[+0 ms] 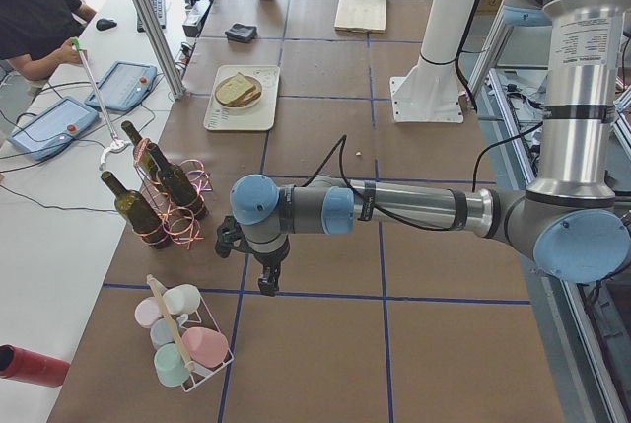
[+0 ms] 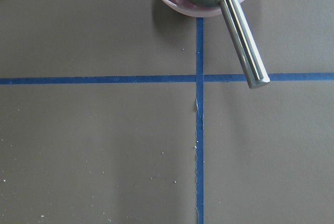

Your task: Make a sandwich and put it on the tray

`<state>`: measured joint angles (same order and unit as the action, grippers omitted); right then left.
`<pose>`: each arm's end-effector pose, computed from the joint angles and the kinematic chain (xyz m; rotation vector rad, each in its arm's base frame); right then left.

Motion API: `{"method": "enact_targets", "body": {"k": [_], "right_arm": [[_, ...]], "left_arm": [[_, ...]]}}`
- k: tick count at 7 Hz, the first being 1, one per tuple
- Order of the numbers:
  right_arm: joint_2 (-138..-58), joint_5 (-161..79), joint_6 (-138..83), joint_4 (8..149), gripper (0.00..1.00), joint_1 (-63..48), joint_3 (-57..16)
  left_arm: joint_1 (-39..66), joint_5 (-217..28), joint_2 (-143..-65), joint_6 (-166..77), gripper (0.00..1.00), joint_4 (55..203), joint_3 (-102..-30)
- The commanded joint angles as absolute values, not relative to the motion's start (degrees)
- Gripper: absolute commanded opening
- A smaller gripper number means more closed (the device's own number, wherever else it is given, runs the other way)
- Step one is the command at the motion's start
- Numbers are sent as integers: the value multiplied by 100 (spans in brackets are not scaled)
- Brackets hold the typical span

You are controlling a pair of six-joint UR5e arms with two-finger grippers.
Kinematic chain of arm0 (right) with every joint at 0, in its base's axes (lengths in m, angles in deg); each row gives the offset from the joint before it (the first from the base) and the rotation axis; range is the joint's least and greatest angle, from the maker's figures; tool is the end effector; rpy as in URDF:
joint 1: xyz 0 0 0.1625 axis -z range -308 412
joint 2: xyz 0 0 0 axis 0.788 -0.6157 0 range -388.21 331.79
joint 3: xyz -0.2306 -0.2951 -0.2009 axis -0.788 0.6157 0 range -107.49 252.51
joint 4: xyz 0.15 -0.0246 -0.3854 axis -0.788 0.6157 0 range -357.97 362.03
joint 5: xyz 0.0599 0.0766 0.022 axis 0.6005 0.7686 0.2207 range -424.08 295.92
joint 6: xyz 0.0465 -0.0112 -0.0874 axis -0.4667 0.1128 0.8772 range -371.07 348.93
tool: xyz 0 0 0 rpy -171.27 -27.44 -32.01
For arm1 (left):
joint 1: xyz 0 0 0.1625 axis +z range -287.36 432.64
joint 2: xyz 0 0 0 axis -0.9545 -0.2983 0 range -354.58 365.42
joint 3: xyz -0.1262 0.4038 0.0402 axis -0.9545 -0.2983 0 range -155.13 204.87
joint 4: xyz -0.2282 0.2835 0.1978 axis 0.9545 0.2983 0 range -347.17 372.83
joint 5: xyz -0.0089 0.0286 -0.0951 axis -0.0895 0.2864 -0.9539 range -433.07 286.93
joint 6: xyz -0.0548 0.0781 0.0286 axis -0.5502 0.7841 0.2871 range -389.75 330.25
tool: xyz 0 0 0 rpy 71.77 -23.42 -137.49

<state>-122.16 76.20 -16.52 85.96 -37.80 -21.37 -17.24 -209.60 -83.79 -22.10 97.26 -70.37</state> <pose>0.0551 -0.4690 0.6398 0.0546 -0.8804 0.0396 -0.0600 -0.4837 0.6274 0.0349 0.8120 0.1201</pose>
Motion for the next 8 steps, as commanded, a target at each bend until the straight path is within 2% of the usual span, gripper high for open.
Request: {"method": "enact_targets", "body": {"k": [1, 8], "right_arm": [[-12217, 7620, -1652, 8596, 100, -3783, -2145], [-12217, 7611, -1652, 8588, 100, -3783, -2197]], "left_arm": [[-1744, -20956, -8387, -2210, 100, 9729, -7040], [-1744, -20956, -8413, -2576, 100, 9729, -7023]]}}
